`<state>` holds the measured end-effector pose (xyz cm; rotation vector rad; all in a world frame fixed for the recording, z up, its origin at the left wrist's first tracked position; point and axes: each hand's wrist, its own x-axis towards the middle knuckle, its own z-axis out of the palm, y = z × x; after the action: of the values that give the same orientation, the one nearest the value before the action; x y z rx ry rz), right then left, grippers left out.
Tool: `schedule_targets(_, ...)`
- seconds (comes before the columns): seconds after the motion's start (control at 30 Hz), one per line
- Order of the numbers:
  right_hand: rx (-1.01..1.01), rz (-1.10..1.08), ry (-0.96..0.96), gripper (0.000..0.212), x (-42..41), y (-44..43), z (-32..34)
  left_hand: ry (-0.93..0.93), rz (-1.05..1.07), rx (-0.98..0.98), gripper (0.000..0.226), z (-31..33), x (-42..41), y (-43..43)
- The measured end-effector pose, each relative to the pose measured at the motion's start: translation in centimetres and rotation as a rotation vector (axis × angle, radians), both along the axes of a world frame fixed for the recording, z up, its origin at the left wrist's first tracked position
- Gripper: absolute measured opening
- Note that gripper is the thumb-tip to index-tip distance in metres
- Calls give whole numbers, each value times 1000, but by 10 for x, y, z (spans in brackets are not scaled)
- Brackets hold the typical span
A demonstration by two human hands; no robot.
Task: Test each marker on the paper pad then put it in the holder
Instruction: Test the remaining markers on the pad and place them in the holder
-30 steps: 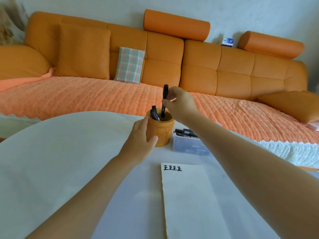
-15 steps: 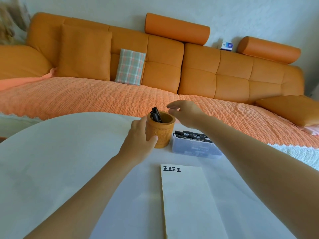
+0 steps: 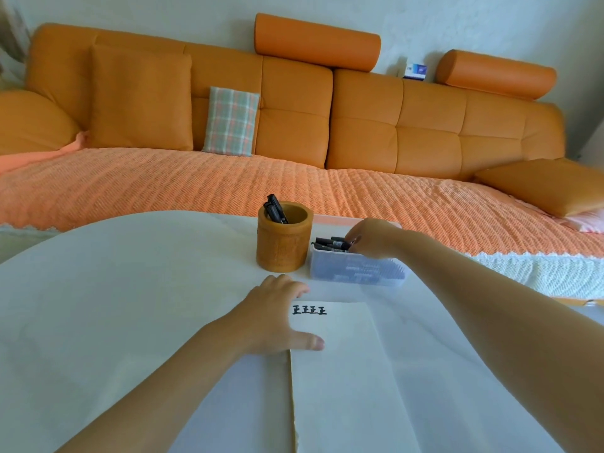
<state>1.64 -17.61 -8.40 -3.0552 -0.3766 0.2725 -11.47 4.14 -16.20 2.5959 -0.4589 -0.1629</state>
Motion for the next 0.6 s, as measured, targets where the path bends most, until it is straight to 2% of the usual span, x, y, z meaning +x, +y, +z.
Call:
schedule_targets(0.13,-82,34,37,34,3,1,4,-21,-48,99,90,-3,3,-2)
schedule_targets(0.2,0,19,10,33,6,0,6,-4,-50,94,90,-3,5,-2)
schedule_targets(0.33,324,-9,-78,22,-1,0,9,6,-53,83,90,-4,7,-2)
schedule_targets(0.4,433,29,-148,23,-10,2,14,2,-53,73,90,-5,6,-1)
schedule_targets(0.5,445,179,-292,34,-35,7,24,1,-58,72,87,-3,5,-1)
schedule_targets(0.6,455,233,-291,30,-67,13,24,-33,-55,35,80,0,1,-2)
